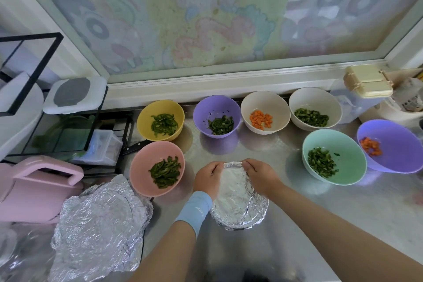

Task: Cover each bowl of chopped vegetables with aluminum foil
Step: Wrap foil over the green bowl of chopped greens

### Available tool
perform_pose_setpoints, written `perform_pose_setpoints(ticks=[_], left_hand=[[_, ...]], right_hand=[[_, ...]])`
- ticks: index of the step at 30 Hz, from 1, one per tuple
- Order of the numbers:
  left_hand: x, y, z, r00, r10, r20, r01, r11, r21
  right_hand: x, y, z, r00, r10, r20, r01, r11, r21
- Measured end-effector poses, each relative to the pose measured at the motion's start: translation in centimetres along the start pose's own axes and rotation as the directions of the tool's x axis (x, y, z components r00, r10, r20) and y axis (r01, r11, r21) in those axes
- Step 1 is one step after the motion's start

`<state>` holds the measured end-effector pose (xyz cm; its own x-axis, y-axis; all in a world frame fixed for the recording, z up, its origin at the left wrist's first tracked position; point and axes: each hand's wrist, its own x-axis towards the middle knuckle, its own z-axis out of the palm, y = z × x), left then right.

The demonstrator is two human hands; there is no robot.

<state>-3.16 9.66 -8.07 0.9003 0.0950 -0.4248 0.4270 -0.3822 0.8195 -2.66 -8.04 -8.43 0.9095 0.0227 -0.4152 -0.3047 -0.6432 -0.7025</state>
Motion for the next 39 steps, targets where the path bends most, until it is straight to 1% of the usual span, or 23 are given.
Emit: perform_pose_setpoints(ticks=[2, 4, 5, 7, 9, 11, 13, 15, 17, 19, 23, 26, 29, 32, 35, 37, 38, 39], left_hand=[[0.4, 0.1, -0.2, 0.999, -0.021, 0.039, 0.019, 0.999, 0.045], [1.0, 0.4, -0.4, 0.995, -0.042, 0.094, 0.038, 0.998, 0.044], [1.0, 0.9, -0.5, 0.993, -0.03, 0.116, 0.025, 0.999, 0.044], [0.9, 1.7, -0.6, 0.991, 0.029, 0.132, -0.038, 0.997, 0.068], [0.8, 1.7, -0.3, 0.989, 0.062, 0.133, -0.07, 0.996, 0.057], [0.7, 1.0, 0.1, 0.991, 0.077, 0.109, -0.083, 0.995, 0.047], [0.7, 0.4, 0.3, 0.995, 0.067, 0.069, -0.069, 0.997, 0.032], [0.9, 0.3, 0.1, 0.997, 0.053, 0.052, -0.054, 0.999, 0.01], [1.1, 0.3, 0.0, 0.997, 0.058, 0.055, -0.06, 0.998, 0.036], [1.2, 0.4, 0.0, 0.996, 0.064, 0.062, -0.069, 0.995, 0.072], [1.0, 0.9, 0.1, 0.997, 0.066, 0.051, -0.073, 0.985, 0.157], [0.9, 0.8, -0.1, 0.991, 0.1, 0.087, -0.114, 0.976, 0.183], [0.8, 0.3, -0.2, 0.988, 0.096, 0.124, -0.109, 0.989, 0.102], [0.4, 0.4, 0.0, 0.997, 0.033, 0.075, -0.036, 0.999, 0.035], [-0.2, 0.3, 0.3, 0.999, 0.031, 0.013, -0.032, 0.998, 0.049], [-0.3, 0.2, 0.0, 0.999, 0.047, 0.001, -0.047, 0.995, 0.085], [-0.2, 0.1, -0.2, 0.997, 0.08, 0.008, -0.08, 0.987, 0.138], [0.0, 0.1, -0.3, 0.99, 0.142, 0.018, -0.143, 0.966, 0.214]], right_hand=[[0.1, -0.3, -0.2, 0.999, -0.026, 0.024, 0.027, 0.997, -0.068], [0.1, -0.9, -0.3, 0.997, -0.08, -0.009, 0.078, 0.992, -0.099], [0.0, -1.3, -0.3, 0.995, -0.095, -0.024, 0.093, 0.993, -0.076], [0.0, -1.8, -0.1, 0.995, -0.098, -0.007, 0.098, 0.995, -0.017], [0.1, -2.0, 0.3, 0.996, -0.088, 0.017, 0.089, 0.996, -0.012], [0.3, -1.9, 0.5, 0.998, -0.059, -0.005, 0.059, 0.998, 0.004], [0.6, -1.7, 0.5, 1.0, -0.018, -0.026, 0.02, 0.998, 0.053], [0.7, -1.5, 0.2, 1.0, 0.02, -0.012, -0.018, 0.984, 0.178], [0.7, -1.3, 0.0, 0.999, 0.045, 0.017, -0.048, 0.951, 0.305], [0.7, -1.3, -0.1, 0.999, 0.053, 0.009, -0.053, 0.94, 0.338], [1.2, -1.4, 0.2, 0.999, 0.042, -0.017, -0.035, 0.952, 0.306], [1.2, -1.4, 0.3, 0.999, 0.048, -0.009, -0.043, 0.952, 0.303], [1.1, -0.9, 0.5, 0.998, 0.056, -0.029, -0.045, 0.953, 0.301], [1.4, -0.8, 0.6, 0.998, 0.046, -0.031, -0.035, 0.955, 0.296], [1.2, -1.2, 0.0, 0.999, 0.021, -0.037, -0.009, 0.952, 0.305], [1.0, -1.1, -0.6, 0.994, -0.033, -0.103, 0.053, 0.978, 0.203], [0.8, -0.9, -0.8, 0.986, -0.076, -0.147, 0.093, 0.989, 0.116], [0.7, -0.7, -0.9, 0.975, -0.126, -0.185, 0.131, 0.991, 0.018]])
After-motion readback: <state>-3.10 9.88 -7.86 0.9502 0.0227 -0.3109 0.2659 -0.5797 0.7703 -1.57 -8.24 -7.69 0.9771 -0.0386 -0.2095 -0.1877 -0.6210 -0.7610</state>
